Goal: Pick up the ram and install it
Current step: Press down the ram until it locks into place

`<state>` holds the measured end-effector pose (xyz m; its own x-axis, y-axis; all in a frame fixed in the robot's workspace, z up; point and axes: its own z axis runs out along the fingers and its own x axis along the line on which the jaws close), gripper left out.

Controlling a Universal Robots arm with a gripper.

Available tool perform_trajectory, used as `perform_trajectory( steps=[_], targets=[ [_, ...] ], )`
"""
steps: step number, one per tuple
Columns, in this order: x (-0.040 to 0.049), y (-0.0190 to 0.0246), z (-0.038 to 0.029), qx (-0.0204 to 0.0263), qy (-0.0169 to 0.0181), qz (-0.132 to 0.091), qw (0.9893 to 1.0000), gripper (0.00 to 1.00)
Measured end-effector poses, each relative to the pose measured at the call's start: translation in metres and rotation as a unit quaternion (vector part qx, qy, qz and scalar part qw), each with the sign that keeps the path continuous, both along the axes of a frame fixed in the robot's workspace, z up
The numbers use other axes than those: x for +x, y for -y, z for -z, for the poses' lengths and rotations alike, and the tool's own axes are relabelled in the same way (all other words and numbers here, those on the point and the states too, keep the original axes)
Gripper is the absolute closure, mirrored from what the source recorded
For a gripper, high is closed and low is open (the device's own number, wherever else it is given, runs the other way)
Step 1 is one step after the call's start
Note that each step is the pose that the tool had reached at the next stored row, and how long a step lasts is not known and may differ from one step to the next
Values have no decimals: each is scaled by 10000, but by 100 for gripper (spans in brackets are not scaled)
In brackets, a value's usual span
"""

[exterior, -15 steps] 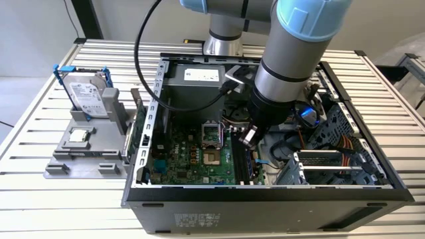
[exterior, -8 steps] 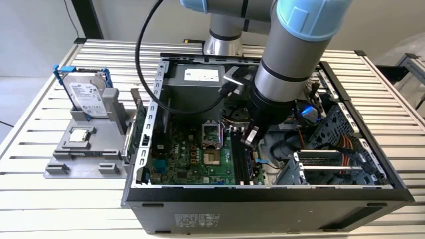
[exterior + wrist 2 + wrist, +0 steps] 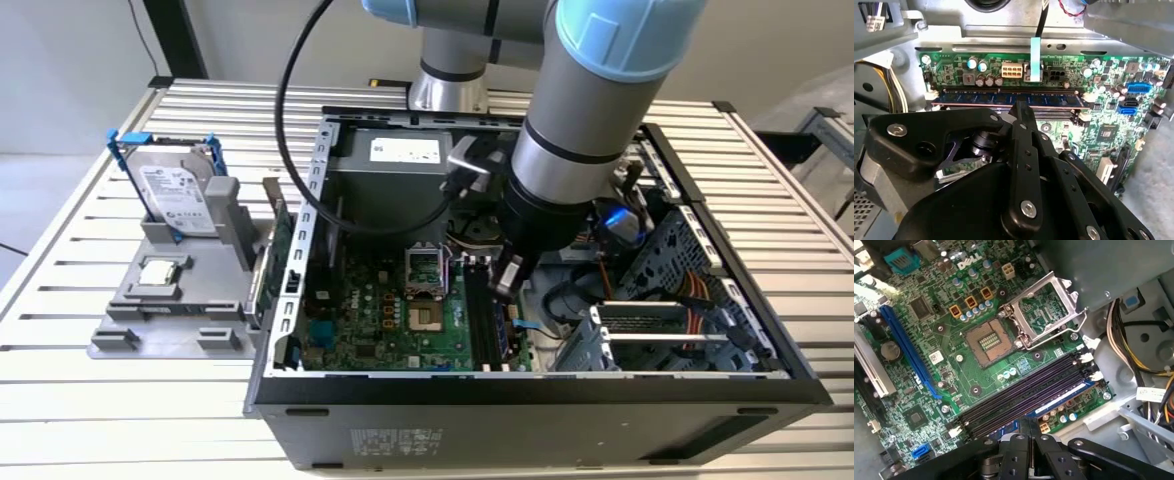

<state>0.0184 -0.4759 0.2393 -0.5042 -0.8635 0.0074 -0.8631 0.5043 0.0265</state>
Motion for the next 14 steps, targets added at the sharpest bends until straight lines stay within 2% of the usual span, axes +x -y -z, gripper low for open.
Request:
perform_trajectory(
  steps=[7,14],
  targets=[
    [0,-3,0,2,0,-365,9993,100],
    [0,-5,0,2,0,-729,9973,100]
  ],
)
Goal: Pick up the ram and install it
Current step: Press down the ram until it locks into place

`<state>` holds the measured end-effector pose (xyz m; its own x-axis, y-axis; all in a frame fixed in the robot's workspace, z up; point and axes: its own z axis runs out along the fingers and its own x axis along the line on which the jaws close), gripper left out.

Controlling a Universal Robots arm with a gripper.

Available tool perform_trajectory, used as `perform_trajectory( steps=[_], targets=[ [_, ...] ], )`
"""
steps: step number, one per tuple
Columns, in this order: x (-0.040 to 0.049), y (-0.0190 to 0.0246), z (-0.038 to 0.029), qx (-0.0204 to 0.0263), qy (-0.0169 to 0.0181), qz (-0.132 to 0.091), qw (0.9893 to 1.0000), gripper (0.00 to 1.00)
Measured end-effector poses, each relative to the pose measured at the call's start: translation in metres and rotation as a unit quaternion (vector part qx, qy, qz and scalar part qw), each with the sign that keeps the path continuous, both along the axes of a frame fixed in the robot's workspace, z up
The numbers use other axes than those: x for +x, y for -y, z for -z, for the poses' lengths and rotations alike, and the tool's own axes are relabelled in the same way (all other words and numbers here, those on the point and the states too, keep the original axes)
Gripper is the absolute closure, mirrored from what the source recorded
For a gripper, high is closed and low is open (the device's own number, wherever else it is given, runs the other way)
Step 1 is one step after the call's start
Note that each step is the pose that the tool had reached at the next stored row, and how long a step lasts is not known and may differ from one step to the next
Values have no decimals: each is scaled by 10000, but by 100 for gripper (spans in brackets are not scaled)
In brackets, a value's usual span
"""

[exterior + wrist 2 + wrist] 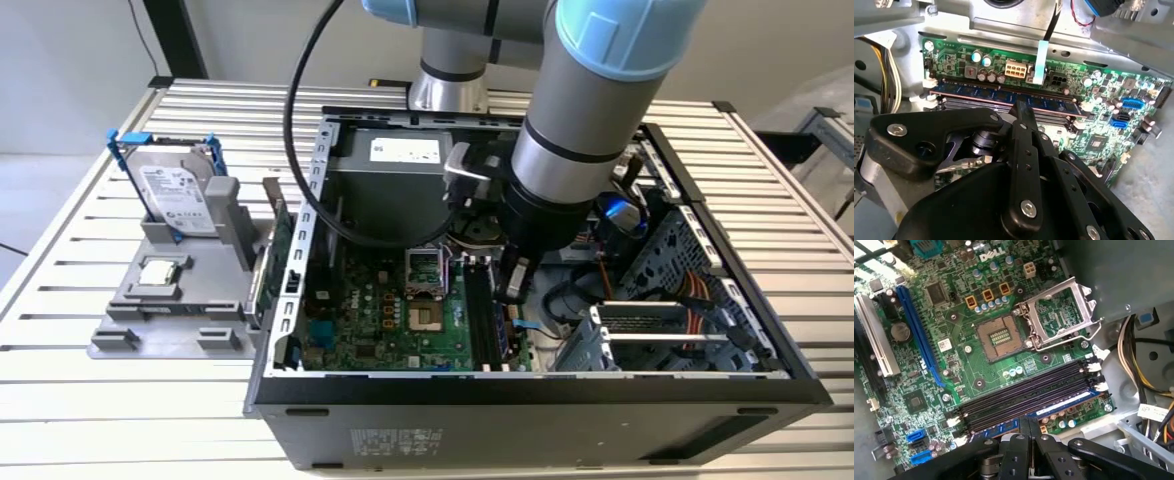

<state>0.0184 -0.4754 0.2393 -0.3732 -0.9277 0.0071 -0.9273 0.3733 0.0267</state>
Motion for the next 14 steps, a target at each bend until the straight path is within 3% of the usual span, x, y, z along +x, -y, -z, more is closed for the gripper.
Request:
perform_trajectory(
  steps=[7,14],
  targets=[
    [0,-3,0,0,0,-368,9993,100],
    [0,-7,0,0,0,-760,9971,100]
  ],
)
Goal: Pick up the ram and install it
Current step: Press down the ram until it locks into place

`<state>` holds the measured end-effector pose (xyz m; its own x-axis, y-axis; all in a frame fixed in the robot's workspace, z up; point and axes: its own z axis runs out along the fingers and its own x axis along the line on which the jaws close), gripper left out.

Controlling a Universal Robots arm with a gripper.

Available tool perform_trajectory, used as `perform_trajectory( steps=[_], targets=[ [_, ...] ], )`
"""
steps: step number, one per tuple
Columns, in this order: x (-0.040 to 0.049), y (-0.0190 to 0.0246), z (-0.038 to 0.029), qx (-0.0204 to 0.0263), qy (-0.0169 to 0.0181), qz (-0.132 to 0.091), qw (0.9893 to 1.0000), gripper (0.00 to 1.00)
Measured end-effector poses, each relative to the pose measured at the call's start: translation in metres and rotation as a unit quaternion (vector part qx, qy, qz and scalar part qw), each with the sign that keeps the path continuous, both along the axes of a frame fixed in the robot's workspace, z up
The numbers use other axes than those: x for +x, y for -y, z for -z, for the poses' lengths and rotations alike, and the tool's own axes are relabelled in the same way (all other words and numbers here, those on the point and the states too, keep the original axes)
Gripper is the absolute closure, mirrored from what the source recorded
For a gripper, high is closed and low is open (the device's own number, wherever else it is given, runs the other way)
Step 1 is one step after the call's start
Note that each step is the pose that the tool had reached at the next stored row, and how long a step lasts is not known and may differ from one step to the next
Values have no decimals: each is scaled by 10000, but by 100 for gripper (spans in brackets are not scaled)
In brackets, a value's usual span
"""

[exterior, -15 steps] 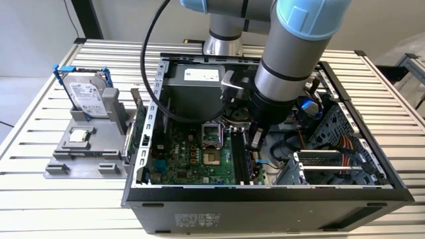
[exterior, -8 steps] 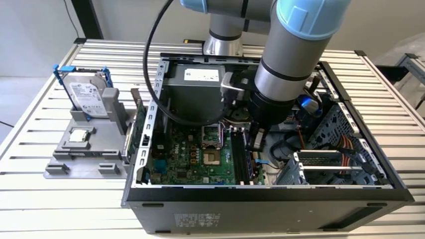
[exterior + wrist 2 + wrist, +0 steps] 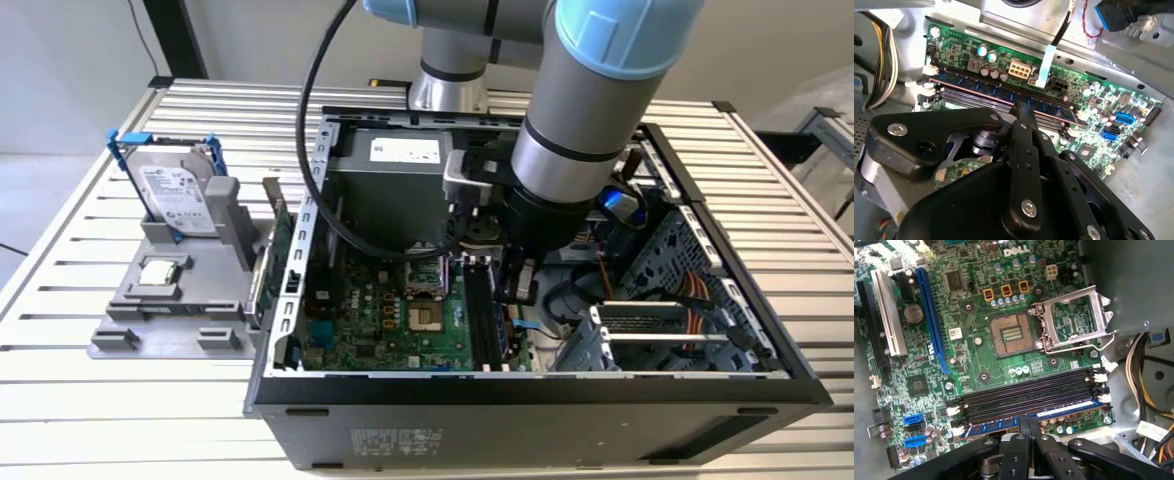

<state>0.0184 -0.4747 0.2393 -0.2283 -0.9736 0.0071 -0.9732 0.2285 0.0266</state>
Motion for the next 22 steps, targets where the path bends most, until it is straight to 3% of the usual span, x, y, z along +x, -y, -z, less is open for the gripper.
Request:
perform_trajectory(
  steps=[7,14,22],
  targets=[
    [0,-2,7,0,0,-357,9994,100],
    [0,-2,24,-1,0,-677,9977,100],
    [0,-2,33,2,1,-714,9974,100]
  ],
)
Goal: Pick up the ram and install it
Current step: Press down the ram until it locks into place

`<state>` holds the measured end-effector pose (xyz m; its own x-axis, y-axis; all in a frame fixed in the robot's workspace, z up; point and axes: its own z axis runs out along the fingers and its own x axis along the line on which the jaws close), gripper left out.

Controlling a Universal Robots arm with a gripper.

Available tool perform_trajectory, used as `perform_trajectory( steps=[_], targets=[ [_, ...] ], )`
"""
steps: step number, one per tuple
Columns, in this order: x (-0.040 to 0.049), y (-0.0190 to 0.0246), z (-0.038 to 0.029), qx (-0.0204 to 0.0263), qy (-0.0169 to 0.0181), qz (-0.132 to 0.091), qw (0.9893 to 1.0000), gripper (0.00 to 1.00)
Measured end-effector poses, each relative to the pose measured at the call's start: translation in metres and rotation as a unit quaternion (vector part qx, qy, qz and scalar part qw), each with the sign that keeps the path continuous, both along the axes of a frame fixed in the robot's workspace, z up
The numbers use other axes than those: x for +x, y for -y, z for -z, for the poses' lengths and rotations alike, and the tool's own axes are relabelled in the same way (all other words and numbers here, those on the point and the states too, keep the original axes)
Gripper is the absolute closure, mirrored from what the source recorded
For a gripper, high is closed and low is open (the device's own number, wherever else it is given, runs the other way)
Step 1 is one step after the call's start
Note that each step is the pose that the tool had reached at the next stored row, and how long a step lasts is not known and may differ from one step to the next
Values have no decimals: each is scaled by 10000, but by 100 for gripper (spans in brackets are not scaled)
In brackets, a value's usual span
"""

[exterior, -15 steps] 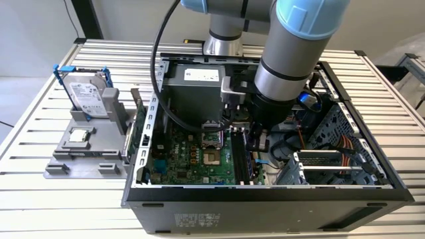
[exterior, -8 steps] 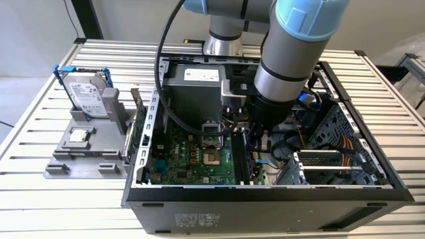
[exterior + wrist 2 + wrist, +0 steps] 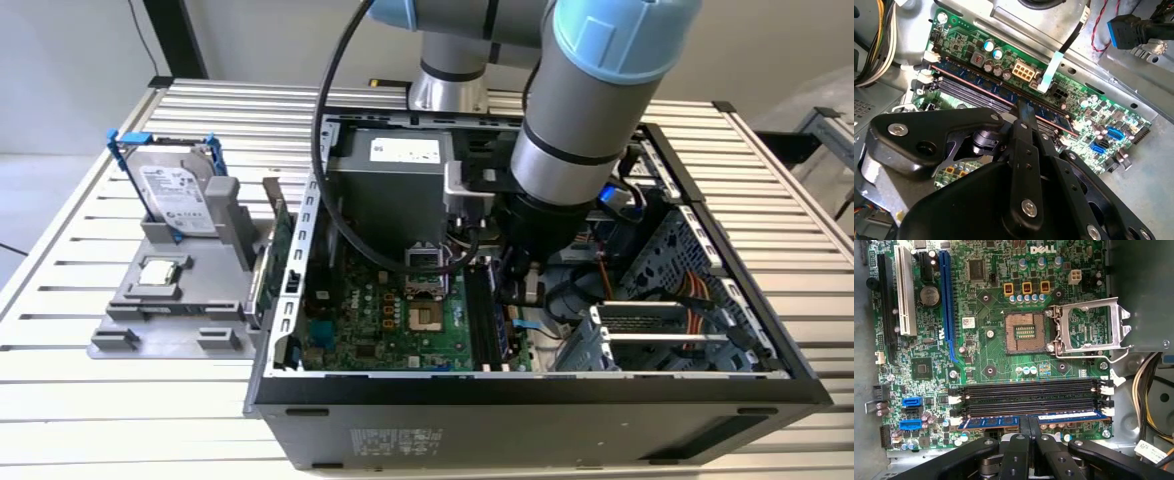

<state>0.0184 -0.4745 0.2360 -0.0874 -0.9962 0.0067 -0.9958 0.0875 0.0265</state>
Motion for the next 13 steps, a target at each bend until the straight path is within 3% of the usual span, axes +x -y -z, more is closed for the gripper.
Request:
perform_trajectory(
  steps=[13],
  targets=[
    [0,0,55,-1,-3,0,10000,100]
  ],
)
